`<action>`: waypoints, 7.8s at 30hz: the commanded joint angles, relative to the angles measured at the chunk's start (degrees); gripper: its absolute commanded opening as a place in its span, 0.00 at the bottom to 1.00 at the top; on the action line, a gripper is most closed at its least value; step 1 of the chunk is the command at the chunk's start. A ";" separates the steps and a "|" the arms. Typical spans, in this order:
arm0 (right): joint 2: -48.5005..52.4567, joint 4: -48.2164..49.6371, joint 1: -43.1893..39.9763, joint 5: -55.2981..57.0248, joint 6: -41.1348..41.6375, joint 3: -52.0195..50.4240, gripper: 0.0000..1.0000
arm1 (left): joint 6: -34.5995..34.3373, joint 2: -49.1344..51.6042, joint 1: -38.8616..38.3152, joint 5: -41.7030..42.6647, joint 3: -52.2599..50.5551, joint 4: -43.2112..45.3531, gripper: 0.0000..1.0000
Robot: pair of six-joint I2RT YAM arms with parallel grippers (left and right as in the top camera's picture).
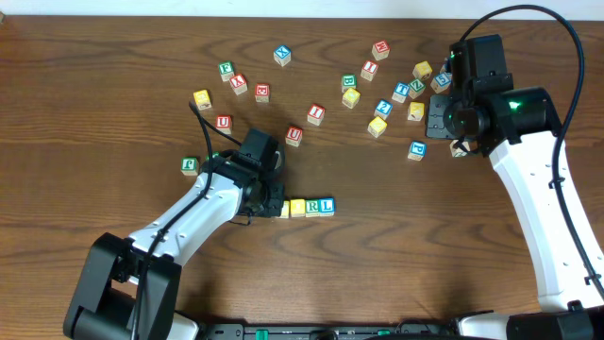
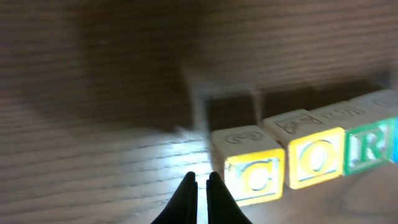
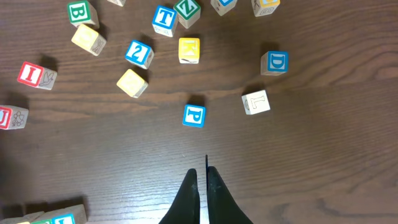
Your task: Spell out CORL
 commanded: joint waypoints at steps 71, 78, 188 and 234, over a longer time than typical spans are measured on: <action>-0.28 -0.96 -0.24 -0.15 -0.11 0.68 0.01 | -1.92 0.28 -0.20 4.72 -4.68 4.55 0.07; -0.28 -0.94 -0.24 -0.13 -0.11 0.68 0.01 | -1.68 0.28 -0.20 4.72 -4.68 4.90 0.07; -0.26 -1.57 -0.28 0.96 -0.76 0.68 0.01 | -5.84 9.38 -6.03 0.42 11.96 2.58 0.08; -0.26 -1.60 -0.28 0.96 -0.76 0.68 0.01 | -6.05 11.21 -7.91 -0.39 11.96 1.16 0.08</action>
